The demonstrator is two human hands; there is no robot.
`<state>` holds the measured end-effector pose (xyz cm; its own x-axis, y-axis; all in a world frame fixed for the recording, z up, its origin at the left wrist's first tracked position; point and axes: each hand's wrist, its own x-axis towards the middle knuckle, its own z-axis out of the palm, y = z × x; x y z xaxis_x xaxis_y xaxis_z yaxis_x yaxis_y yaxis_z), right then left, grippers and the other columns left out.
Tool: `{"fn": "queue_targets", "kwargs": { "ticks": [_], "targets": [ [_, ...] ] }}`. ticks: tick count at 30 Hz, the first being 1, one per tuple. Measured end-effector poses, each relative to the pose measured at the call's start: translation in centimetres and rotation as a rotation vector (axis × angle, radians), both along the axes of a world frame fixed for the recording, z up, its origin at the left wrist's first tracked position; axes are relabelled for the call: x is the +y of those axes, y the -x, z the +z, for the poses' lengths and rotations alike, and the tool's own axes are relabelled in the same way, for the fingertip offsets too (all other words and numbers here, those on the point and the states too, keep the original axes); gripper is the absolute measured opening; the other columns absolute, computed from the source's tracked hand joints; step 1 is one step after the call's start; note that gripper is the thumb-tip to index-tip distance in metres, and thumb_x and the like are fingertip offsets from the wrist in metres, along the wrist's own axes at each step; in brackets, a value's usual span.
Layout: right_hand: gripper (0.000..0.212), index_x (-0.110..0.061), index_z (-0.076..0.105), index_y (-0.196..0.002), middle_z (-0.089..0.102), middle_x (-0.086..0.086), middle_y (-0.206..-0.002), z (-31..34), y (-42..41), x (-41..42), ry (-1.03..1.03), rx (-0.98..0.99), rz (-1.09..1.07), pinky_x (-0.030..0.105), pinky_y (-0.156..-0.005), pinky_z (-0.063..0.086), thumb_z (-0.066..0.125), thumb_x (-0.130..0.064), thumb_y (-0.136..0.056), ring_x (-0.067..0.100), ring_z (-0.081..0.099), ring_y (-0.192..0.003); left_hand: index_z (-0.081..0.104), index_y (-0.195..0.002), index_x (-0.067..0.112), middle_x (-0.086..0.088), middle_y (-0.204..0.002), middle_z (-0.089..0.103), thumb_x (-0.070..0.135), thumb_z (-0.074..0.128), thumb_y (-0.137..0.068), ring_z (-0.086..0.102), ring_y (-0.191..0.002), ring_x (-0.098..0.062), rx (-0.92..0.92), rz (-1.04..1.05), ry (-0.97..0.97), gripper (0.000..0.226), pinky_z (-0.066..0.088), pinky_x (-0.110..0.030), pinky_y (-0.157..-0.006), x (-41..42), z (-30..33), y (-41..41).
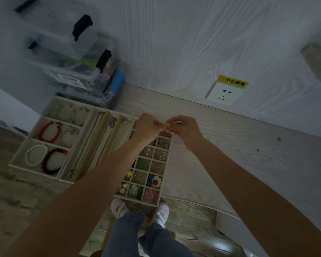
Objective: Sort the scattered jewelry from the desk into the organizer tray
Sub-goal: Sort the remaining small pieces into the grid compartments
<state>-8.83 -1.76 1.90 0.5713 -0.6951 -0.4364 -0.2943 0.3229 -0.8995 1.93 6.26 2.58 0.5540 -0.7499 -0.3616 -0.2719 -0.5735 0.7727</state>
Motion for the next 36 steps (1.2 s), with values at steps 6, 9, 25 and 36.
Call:
{"fn": "queue_targets", "kwargs": {
  "ticks": [6,9,25,36],
  "targets": [
    [0.011,-0.007,0.065,-0.073,0.067,0.013,-0.070,-0.3,-0.4,-0.6,0.116,0.136,0.096,0.023,-0.060,0.050,0.070,0.001,-0.078,0.013,0.063,-0.056,0.067,-0.070,-0.001,-0.008,-0.053,0.048,0.015,0.065,-0.085,0.040,-0.048,-0.013,-0.008,-0.049,0.004,0.022,0.029,-0.014,-0.044,0.8,-0.2,-0.1],
    [0.001,-0.005,0.068,-0.080,0.067,0.009,-0.079,0.1,-0.8,-1.2,0.444,0.385,0.283,0.016,-0.058,0.047,0.067,-0.004,-0.080,0.013,0.060,-0.061,0.073,-0.083,-0.001,-0.017,-0.080,0.070,0.013,0.060,-0.088,0.065,-0.071,-0.025,-0.067,-0.030,0.051,0.019,0.048,-0.026,-0.066,1.3,-0.3,-0.6],
    [0.024,-0.004,0.046,-0.115,0.065,0.010,-0.090,0.5,-1.3,1.9,1.263,0.895,0.682,0.029,-0.050,0.026,0.045,-0.001,-0.092,0.023,0.048,-0.059,0.073,-0.096,0.011,-0.006,-0.100,0.069,0.012,0.056,-0.089,0.062,-0.082,-0.010,-0.183,-0.011,0.075,0.019,0.042,-0.010,-0.067,2.3,-1.2,-1.3],
    [0.010,-0.010,0.052,-0.096,0.052,0.002,-0.070,0.0,0.0,2.1,1.316,0.792,0.517,0.022,-0.043,0.016,0.050,-0.002,-0.090,0.019,0.042,-0.051,0.038,-0.140,0.037,-0.004,-0.137,0.034,0.024,0.053,-0.092,0.033,-0.125,-0.022,-0.738,-0.415,-0.208,0.052,0.034,-0.034,-0.099,3.0,-1.0,-0.7]
  ]
}}
